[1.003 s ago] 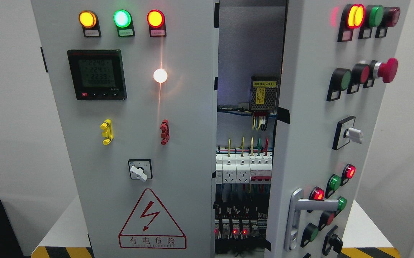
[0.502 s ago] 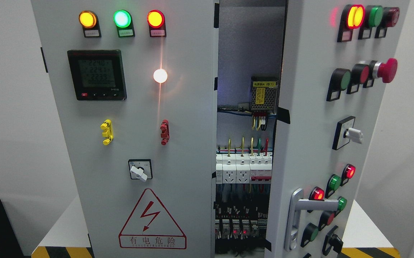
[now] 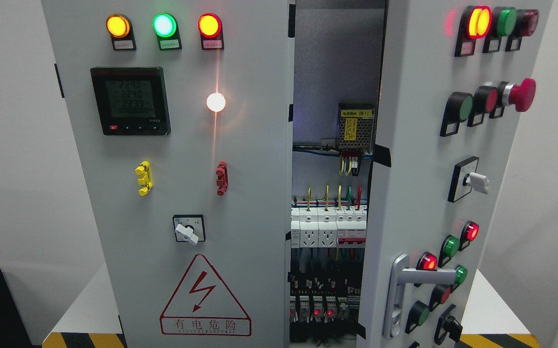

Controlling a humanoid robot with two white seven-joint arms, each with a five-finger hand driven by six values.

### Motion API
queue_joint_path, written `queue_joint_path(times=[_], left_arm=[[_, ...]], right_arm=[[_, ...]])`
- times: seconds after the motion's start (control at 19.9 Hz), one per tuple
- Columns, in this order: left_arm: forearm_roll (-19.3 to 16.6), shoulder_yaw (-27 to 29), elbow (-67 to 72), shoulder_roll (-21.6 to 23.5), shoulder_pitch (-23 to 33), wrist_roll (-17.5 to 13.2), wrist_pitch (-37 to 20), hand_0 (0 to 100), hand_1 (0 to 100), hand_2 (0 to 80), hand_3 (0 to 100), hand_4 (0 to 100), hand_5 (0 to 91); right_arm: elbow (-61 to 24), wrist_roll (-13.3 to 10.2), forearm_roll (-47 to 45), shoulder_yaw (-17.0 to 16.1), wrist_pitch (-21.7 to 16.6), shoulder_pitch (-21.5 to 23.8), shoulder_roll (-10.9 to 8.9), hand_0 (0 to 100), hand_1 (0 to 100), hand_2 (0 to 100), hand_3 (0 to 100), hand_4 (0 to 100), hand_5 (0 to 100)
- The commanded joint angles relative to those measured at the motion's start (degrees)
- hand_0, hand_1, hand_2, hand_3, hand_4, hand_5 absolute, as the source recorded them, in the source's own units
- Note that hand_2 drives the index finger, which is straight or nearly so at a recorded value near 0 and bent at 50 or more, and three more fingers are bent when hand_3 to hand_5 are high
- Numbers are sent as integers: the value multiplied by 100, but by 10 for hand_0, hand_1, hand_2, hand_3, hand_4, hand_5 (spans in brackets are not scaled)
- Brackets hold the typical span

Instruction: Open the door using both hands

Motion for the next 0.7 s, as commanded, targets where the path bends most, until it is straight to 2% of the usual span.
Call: queue_joint_path(times=[0.0, 0.15, 0.4, 0.65], left_arm=[[228, -650, -3026, 829, -88, -1, 5, 0, 0, 0, 0, 0, 0], [526, -870, -3448, 1031, -474, -1, 22, 0, 0, 0, 0, 0, 0], [1370, -1116, -4239, 1497, -1107, -1, 49, 0, 0, 0, 0, 0, 0], [1818, -1265, -4671, 1788, -1880, -1, 49, 0, 0, 0, 0, 0, 0]], right_arm=[[-7, 0, 0, 0, 0, 0, 0, 0, 0, 0, 0, 0, 0], [2, 0, 0, 0, 0, 0, 0, 0, 0, 0, 0, 0, 0], [2, 0, 0, 0, 0, 0, 0, 0, 0, 0, 0, 0, 0], [2, 0, 0, 0, 0, 0, 0, 0, 0, 0, 0, 0, 0]])
